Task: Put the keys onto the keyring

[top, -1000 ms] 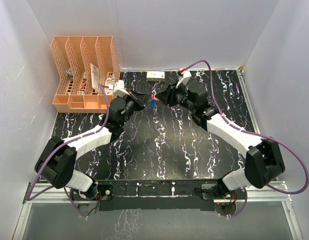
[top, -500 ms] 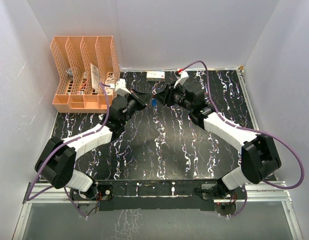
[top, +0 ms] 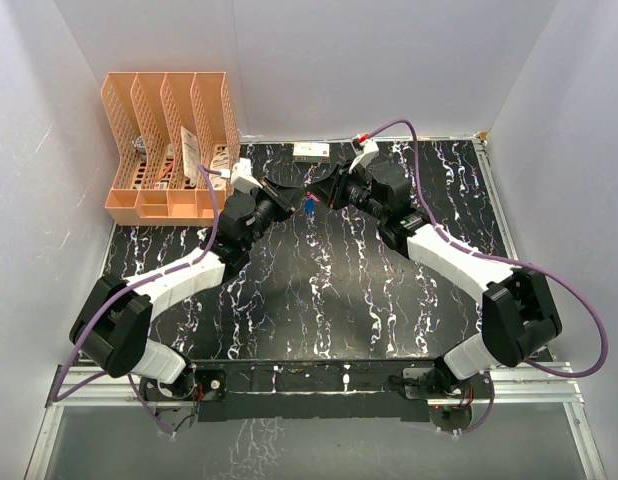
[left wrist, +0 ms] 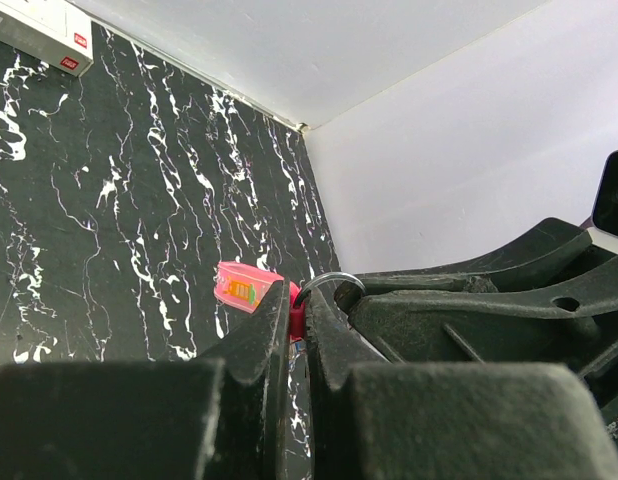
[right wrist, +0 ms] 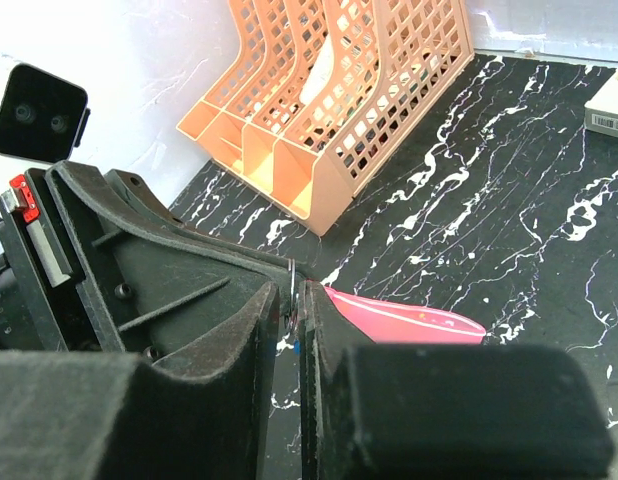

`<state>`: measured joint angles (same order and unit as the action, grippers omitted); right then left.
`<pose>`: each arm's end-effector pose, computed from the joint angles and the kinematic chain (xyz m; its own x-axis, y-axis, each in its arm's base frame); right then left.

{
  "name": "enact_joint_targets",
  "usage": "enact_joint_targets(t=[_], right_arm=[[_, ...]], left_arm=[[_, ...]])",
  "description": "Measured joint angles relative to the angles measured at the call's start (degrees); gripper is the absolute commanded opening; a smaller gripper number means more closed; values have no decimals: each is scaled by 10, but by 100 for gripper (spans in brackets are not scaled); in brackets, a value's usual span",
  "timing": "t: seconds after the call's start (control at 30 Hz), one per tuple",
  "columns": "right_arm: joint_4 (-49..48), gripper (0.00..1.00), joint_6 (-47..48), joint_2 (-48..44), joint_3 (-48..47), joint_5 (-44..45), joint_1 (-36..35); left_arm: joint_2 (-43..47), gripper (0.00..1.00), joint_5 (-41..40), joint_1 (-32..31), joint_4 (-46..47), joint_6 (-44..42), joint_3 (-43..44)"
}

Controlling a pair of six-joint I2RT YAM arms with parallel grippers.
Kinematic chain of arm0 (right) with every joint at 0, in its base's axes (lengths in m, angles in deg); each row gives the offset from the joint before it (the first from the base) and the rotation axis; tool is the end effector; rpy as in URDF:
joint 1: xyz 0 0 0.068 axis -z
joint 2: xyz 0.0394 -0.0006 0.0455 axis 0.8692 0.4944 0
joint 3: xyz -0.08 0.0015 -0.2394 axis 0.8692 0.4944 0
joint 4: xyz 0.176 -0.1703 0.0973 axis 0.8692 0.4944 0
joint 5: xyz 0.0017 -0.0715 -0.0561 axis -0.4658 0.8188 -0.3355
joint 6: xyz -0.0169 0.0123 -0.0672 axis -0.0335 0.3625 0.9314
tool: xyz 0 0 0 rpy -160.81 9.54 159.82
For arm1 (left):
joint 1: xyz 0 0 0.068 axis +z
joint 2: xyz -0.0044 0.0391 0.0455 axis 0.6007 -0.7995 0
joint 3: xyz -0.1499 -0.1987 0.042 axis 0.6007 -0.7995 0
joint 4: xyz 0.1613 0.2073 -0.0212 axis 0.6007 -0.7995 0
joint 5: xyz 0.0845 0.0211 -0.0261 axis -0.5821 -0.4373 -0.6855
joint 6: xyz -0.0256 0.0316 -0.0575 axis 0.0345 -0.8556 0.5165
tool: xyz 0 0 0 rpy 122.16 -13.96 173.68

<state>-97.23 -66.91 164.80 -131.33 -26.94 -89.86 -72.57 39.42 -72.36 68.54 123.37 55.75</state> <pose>0.3167 0.2000 0.2919 -0.4235 0.2530 -0.8699 -0.6139 0.6260 0.4809 0.2930 -0.2018 0.2721 -0.3625 -0.7283 -0.5815 0.3531 0.4701 -0.8089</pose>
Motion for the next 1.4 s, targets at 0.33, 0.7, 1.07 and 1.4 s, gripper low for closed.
enact_joint_targets(t=[0.33, 0.7, 1.07, 1.4], right_arm=[[-3, 12, -7, 0, 0, -1, 0], [-7, 15, -14, 3, 0, -8, 0], [-10, 0, -21, 3, 0, -11, 3], [-24, 0, -21, 2, 0, -5, 9]], left_arm=[[0, 0, -2, 0, 1, 8, 0], [0, 0, -8, 0, 4, 9, 0], [-2, 0, -9, 0, 9, 17, 0], [-4, 71, -22, 4, 3, 5, 0]])
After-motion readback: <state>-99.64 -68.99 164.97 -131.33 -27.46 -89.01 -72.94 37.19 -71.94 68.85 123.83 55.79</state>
